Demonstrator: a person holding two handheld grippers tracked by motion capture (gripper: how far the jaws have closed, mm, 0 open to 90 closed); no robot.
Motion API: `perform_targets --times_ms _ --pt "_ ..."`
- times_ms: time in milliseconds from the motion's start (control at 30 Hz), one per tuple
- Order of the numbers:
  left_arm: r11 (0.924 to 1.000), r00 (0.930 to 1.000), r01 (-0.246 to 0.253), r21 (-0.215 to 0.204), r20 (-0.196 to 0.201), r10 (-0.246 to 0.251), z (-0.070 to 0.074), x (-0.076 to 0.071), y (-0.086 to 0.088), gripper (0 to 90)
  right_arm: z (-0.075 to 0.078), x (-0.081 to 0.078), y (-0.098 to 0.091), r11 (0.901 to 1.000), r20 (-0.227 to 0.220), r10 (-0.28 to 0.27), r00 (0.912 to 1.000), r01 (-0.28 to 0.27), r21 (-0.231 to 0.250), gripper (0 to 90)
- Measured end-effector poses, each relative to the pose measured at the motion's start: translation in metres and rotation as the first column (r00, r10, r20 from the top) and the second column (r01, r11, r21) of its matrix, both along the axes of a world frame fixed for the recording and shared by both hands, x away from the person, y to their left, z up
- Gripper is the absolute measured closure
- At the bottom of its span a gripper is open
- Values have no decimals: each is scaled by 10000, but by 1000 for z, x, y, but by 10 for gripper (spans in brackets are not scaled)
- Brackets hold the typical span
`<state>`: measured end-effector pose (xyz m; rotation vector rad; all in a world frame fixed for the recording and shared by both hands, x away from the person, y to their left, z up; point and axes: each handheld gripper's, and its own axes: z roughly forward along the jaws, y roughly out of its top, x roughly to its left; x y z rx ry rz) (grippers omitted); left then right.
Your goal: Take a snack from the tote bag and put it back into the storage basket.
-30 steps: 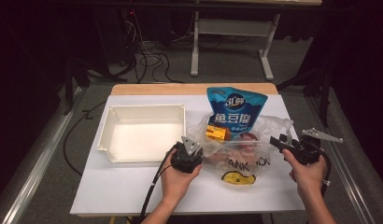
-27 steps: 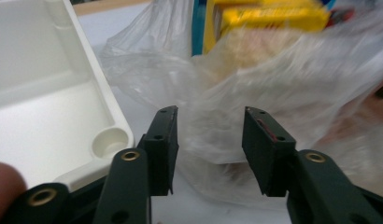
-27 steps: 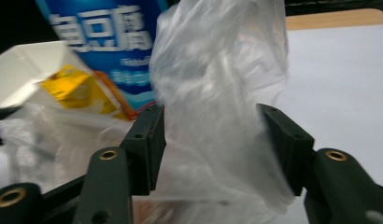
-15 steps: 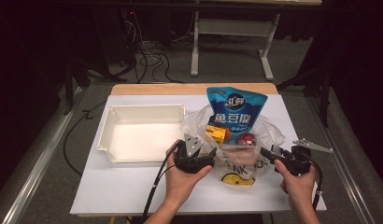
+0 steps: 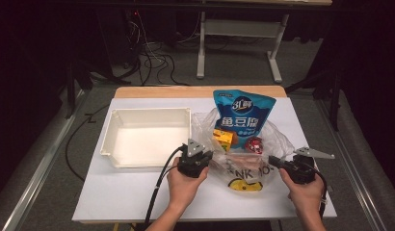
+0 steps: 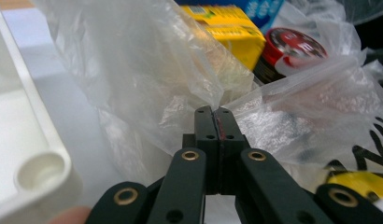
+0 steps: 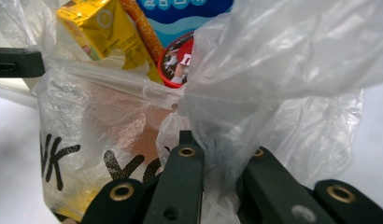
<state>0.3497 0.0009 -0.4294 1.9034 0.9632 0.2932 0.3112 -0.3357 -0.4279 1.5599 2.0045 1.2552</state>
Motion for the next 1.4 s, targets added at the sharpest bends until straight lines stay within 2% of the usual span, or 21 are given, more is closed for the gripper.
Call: perform_targets --times_ms 133,267,300,333,433,467,500,567,600,633,700,767,867,900,967,1033,1133,1233,1300,1367,1400 --pt "9993 9989 296 243 -376 -287 -11 -9 6 900 1 -12 1 9994 -175 166 9997 -171 -303 900" --pt "9968 9939 530 601 -994 -468 -26 -12 10 900 -10 -19 5 9949 -859 606 9945 -671 -751 900" --pt "9961 9924 543 692 -1143 -462 -29 -12 10 900 -13 -19 5 9953 -996 633 9930 -702 -673 900" --pt "9934 9915 426 1066 -1270 -289 -34 -11 10 900 -15 -19 4 9954 -1043 613 9927 -684 -663 900" --pt "9900 9846 53 1410 -1735 194 -47 -5 14 900 -22 -15 -3 9969 -1333 229 9908 -327 -713 900" --pt "9961 9800 -24 879 -1978 199 -50 -2 19 900 -24 -15 -3 9957 -1420 46 9899 -177 -910 900" --pt "9972 9778 -76 745 -2085 230 -50 -2 20 900 -29 -13 -6 9918 -1563 -134 9876 -68 -1280 900" --pt "9954 9846 -70 960 -1732 236 -49 -4 18 900 -36 -10 -9 9939 -1745 -196 9845 3 -1099 900" --pt "9968 9862 15 799 -1653 117 -48 -6 18 900 -39 -9 -10 9936 -1860 -252 9822 42 -1126 900" --pt "9984 9878 14 558 -1554 73 -46 -8 19 898 -42 -7 -10 9932 -1915 -260 9811 36 -1164 900" --pt "9999 9926 -103 -106 -1210 89 -37 -13 22 798 -41 -7 -11 9941 -1840 -230 9827 29 -1086 892" --pt "9982 9968 -222 -548 -784 178 -26 -16 28 731 -37 -10 -10 9972 -1550 -116 9878 1 -746 841" --pt "9837 9996 -252 -1778 -164 227 -6 -21 33 619 -24 -20 -9 9994 -747 49 9972 -75 -347 813" --pt "9722 9999 42 -2341 151 -7 1 -23 33 576 -21 -22 -9 9995 -551 63 9985 -80 -314 816" --pt "9702 9988 160 -2418 479 -45 8 -25 32 481 -17 -27 -9 9995 -278 124 9995 -132 -282 825" --pt "9679 9996 -51 -2514 272 124 12 -24 29 346 -15 -29 -8 9993 -134 158 9998 -162 -345 826" --pt "9750 9988 -467 -2172 -264 420 12 -16 14 226 -14 -30 -5 9992 35 268 9996 -266 -291 827" --pt "9845 9960 -831 -1542 -457 769 12 -9 -6 208 -14 -29 0 9969 293 778 9965 -773 -165 818" --pt "9887 9927 -1149 -960 -470 1108 10 -4 -20 215 -14 -29 4 9943 355 1028 9941 -1016 -335 819" --pt "9890 9909 -1339 -623 -210 1328 10 -2 -25 302 -14 -30 6 9907 543 1307 9899 -1283 -457 820" --pt "9905 9913 -1315 -397 -15 1316 9 -1 -25 440 -13 -31 7 9904 573 1323 9896 -1296 -480 824"
